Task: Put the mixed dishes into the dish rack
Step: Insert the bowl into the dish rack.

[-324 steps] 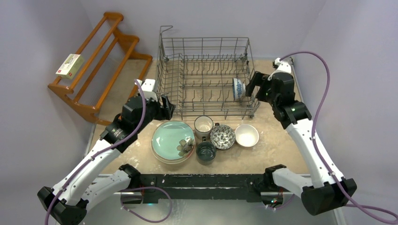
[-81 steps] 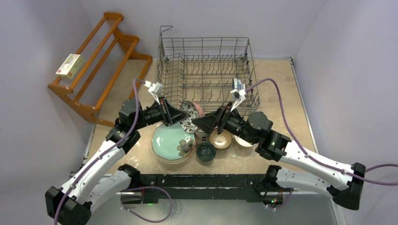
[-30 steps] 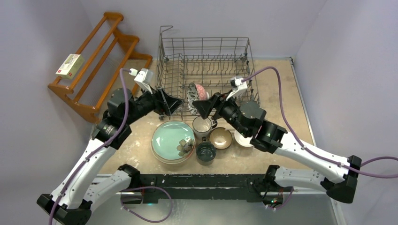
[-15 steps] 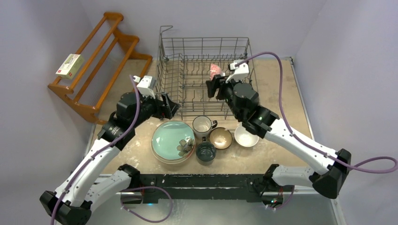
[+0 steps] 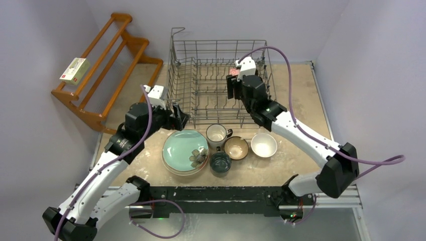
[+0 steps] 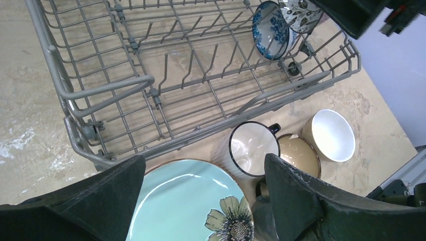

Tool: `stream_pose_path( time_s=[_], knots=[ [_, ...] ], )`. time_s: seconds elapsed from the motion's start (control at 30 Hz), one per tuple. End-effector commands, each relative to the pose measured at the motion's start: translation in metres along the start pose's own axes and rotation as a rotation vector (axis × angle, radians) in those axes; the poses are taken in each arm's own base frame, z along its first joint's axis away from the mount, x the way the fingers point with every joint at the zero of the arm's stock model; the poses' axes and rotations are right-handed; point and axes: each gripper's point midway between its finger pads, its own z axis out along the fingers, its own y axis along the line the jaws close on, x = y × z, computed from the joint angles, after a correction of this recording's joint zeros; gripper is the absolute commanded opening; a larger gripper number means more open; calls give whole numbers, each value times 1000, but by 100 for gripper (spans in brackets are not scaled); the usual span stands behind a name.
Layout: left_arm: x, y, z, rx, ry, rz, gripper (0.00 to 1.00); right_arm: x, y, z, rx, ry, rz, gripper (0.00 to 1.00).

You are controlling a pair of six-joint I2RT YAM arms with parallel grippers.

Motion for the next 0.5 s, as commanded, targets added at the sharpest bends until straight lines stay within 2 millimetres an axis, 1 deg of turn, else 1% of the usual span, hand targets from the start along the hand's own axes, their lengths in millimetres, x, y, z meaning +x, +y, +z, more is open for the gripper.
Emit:
stream_pose_path(
  time_s=[0.0,0.27,0.4,0.47],
  knots=[
    [-2,2,-3,0,-19,21,86,-33,-5,14,-48,-73,-29,0],
    [-4,2,-5,-4,-25,24,86,-10,-23,44,-61,13,-16,0],
    [-4,2,-6,-4,-28,25,86,6,-28,58,-92,62,-1,0],
    [-4,2,-6,-4,-28,27,86,12,-26,63,-115,84,11,0]
  ],
)
